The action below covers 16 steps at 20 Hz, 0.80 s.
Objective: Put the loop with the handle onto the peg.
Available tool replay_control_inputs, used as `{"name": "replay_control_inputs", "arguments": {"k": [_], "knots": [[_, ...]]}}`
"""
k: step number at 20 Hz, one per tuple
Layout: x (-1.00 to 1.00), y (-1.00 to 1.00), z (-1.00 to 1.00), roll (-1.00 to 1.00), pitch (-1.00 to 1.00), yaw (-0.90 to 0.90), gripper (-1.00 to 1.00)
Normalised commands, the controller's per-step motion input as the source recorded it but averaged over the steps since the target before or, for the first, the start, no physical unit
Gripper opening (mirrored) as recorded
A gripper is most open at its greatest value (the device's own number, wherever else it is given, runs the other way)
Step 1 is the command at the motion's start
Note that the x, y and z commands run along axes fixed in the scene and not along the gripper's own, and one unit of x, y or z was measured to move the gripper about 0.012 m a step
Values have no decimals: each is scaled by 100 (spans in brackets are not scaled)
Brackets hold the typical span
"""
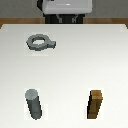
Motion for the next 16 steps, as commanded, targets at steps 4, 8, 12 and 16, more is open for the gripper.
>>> {"name": "replay_control_inputs", "arguments": {"k": [4,8,12,16], "knots": [[0,0,0,0,0,0,100],[0,0,0,0,0,0,100],[0,-50,0,0,0,0,100],[0,-100,0,0,0,0,100]]}}
